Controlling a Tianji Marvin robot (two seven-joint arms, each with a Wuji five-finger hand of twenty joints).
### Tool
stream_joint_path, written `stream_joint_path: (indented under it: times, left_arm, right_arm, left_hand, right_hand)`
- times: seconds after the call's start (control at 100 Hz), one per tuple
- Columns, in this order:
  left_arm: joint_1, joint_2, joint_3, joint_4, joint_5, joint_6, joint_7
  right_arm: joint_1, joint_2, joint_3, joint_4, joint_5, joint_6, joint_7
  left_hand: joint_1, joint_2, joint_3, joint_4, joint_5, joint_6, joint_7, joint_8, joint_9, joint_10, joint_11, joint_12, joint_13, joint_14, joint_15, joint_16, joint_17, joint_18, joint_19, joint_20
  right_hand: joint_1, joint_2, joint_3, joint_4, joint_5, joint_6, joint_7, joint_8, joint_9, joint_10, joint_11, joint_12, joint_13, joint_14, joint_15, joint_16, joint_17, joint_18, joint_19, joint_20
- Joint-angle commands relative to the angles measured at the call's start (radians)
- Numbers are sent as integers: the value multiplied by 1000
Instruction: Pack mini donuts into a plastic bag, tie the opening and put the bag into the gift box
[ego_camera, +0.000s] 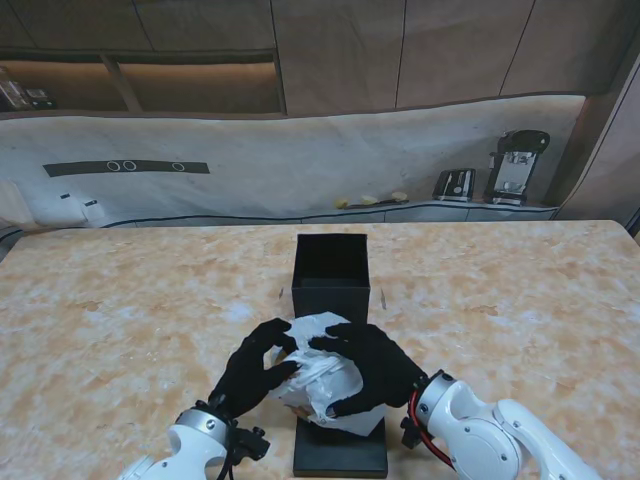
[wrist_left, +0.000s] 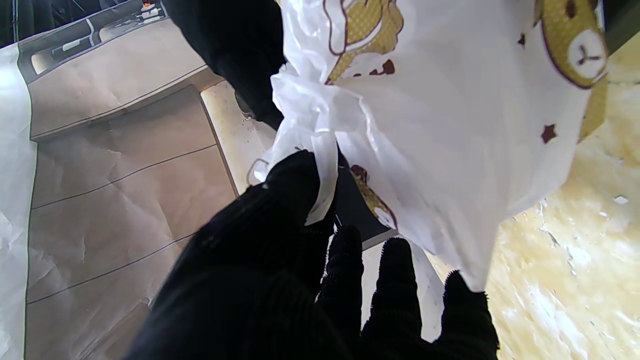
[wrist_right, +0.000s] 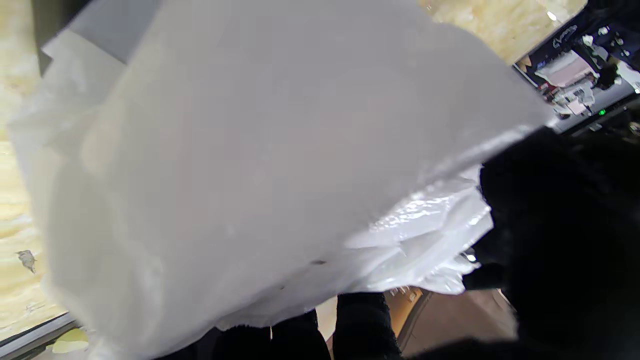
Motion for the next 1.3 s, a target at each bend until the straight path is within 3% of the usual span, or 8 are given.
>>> stream_joint_path:
  times: [0.0,0.35,0.42,0.62,0.83,0.99,1.11,1.29]
  left_arm:
    - [11,-1,3,-5,-5,2,-17]
    - [15,2,-2,-11,-15,12,-32]
    - [17,2,-3,-14,-18,17,-36]
    - [19,3,-5,-18,-22,22,-41]
    - [22,4,-8,-20,-23,27,-43]
    - [25,4,-13,-22,-23,26,-44]
    - [28,4,-18,-26,-21,22,-43]
    - [36,5,-29,-32,-15,12,-41]
  right_arm:
    - [1,-2,-15,18,-6,19,16]
    - [52,-5,-80,86,8,86,8]
    - [61,-7,-90,100,-1,90,-5]
    - [73,-17,-113,120,-17,139,-49]
    - [83,-34,-129,143,-8,159,-126]
    - [85,-57,-130,166,12,136,-233]
    - [79,-74,-121,171,10,123,-316]
    - [55,-96,-94,151,41,94,-404]
  left_hand:
    - [7,-17,22,14,9,-5,39,-10,-32,-9,1,8,-24,-9,-12,1,-14,-27,-10,4]
    - [1,-26,39,14,17,-2,41,-12,-29,-6,12,6,-22,-7,-8,-2,-13,-26,-10,5]
    - [-1,-27,42,14,17,-2,41,-13,-28,-7,14,6,-21,-6,-7,-3,-13,-26,-10,5]
    - [-8,-33,54,14,20,-1,41,-12,-28,-5,21,4,-20,-5,-5,-6,-11,-25,-10,4]
    - [-19,-42,72,17,25,-2,43,-13,-27,-4,30,0,-20,-4,-1,-10,-11,-25,-10,3]
    - [-27,-48,84,17,27,-5,43,-15,-26,-4,36,-3,-19,-4,2,-12,-10,-24,-10,3]
    - [-31,-53,89,14,29,-8,41,-18,-27,-5,38,-5,-19,-4,4,-14,-10,-24,-10,3]
    - [-29,-74,88,3,27,-15,32,-28,-26,-4,40,-7,-18,-5,6,-17,-9,-23,-10,3]
  right_hand:
    - [-8,6,-13,-24,-27,-34,-4,2,-32,0,-20,-33,-28,3,-29,-20,2,4,-28,-14]
    - [114,-25,-60,-36,-69,-59,26,76,-34,4,-27,28,-17,15,11,-5,-20,29,44,52]
    - [185,-61,-63,-42,-52,-73,47,109,-32,6,27,89,-8,24,85,25,-41,47,175,165]
    - [315,-163,65,-54,12,-113,189,175,-25,5,259,242,44,36,382,141,158,95,430,205]
    - [374,-220,336,-50,145,-147,442,232,-21,2,600,364,203,44,671,278,370,22,968,176]
    - [388,-132,529,-34,335,-126,580,223,122,5,694,377,379,41,853,354,562,-66,1199,150]
    - [471,-153,565,-147,483,-84,623,162,268,12,709,364,505,109,950,340,669,-103,1312,86]
    - [540,-173,618,-192,645,-55,726,34,434,35,730,367,634,157,1047,328,774,-110,1438,-60]
